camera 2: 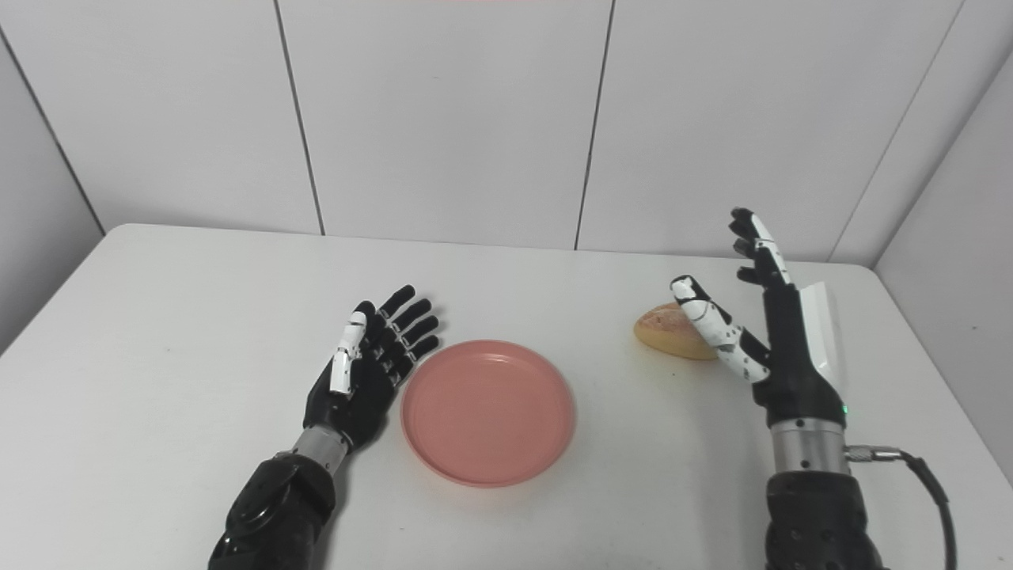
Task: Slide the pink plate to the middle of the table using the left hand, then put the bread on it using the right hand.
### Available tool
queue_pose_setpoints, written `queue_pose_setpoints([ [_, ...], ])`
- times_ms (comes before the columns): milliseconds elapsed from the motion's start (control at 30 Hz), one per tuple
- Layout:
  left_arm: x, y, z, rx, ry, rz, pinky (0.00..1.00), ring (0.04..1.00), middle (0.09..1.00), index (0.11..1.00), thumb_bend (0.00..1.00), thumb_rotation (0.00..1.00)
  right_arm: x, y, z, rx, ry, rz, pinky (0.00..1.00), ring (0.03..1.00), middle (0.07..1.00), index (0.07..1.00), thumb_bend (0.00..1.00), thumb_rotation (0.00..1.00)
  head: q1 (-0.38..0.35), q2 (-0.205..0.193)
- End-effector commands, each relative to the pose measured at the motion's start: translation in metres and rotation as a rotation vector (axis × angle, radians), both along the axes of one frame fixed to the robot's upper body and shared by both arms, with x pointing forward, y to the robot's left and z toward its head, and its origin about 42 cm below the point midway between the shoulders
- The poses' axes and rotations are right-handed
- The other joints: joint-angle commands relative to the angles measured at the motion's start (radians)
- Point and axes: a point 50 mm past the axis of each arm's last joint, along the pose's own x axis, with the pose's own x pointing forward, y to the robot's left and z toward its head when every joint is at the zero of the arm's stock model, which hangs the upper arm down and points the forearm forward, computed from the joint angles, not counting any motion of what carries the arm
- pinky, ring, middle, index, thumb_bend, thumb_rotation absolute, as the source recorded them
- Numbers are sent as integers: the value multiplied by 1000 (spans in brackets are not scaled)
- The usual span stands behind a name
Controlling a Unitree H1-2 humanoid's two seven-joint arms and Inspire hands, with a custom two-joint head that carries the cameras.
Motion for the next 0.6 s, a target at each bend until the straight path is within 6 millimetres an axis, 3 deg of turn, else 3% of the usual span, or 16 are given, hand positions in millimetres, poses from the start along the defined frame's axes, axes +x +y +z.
queue_pose_setpoints([
  [0, -3, 5, -8, 10, 32, 7, 874, 865, 865, 852, 343, 1000, 5, -10, 21, -60, -36, -16, 791, 849, 874, 889, 717, 728, -4, 2],
  [200, -2, 7, -9, 11, 29, -4, 874, 865, 866, 852, 347, 1000, 17, -25, 33, -146, 33, -27, 794, 859, 871, 881, 882, 587, -14, 3],
  [567, -3, 10, -7, 19, 33, 3, 867, 857, 858, 847, 340, 1000, 46, -42, 55, -377, 162, 7, 793, 879, 899, 900, 936, 474, -23, 10],
])
